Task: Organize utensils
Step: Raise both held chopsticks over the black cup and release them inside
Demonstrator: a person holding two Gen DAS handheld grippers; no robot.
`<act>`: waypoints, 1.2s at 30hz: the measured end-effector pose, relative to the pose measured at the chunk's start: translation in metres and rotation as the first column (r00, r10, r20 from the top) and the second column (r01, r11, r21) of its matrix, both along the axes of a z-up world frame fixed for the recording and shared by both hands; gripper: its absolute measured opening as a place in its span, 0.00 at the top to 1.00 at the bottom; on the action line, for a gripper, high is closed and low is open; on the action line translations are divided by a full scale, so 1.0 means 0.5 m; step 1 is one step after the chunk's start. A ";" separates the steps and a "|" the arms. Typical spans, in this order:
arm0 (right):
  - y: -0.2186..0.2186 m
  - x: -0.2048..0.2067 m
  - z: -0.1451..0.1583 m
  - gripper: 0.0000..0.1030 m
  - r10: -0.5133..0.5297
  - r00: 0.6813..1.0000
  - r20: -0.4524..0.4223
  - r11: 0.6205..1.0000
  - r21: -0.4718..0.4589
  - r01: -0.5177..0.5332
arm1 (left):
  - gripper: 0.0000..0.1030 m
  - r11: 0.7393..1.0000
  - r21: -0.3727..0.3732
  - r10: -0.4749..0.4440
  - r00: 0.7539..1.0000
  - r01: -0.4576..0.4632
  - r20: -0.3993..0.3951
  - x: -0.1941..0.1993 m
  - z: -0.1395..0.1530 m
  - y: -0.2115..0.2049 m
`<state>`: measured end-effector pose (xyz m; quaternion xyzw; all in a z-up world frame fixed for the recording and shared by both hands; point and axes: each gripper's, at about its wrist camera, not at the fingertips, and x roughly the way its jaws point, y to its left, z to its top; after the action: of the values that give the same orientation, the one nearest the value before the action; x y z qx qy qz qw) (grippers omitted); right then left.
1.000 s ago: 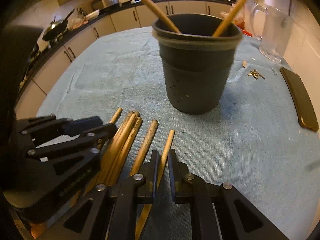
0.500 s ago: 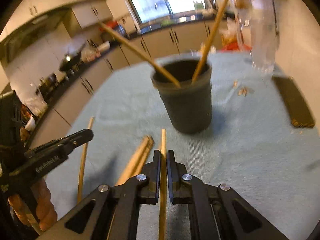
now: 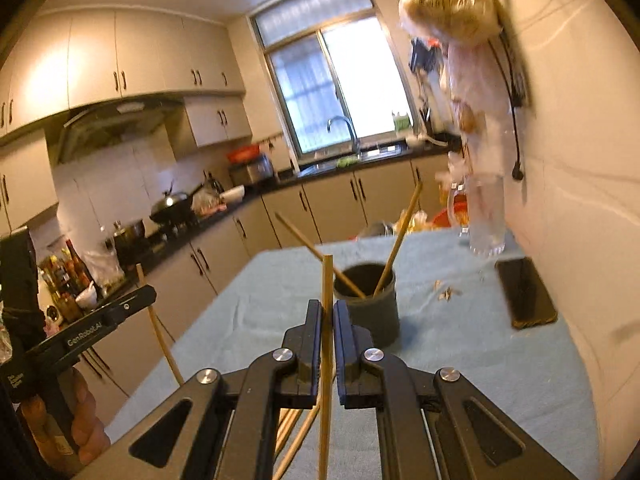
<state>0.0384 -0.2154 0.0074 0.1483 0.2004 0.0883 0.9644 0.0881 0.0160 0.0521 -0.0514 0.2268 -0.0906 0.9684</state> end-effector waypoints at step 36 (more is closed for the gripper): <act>-0.130 0.233 0.187 0.93 -0.127 0.978 0.164 0.991 0.053 0.120 | 0.94 0.994 -0.084 -0.054 0.978 0.072 0.199 0.242 0.148 -0.179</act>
<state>0.1551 -0.2803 0.1010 0.1731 0.1072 0.0445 0.9780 0.2092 -0.0735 0.1260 -0.0790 0.1270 -0.1362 0.9793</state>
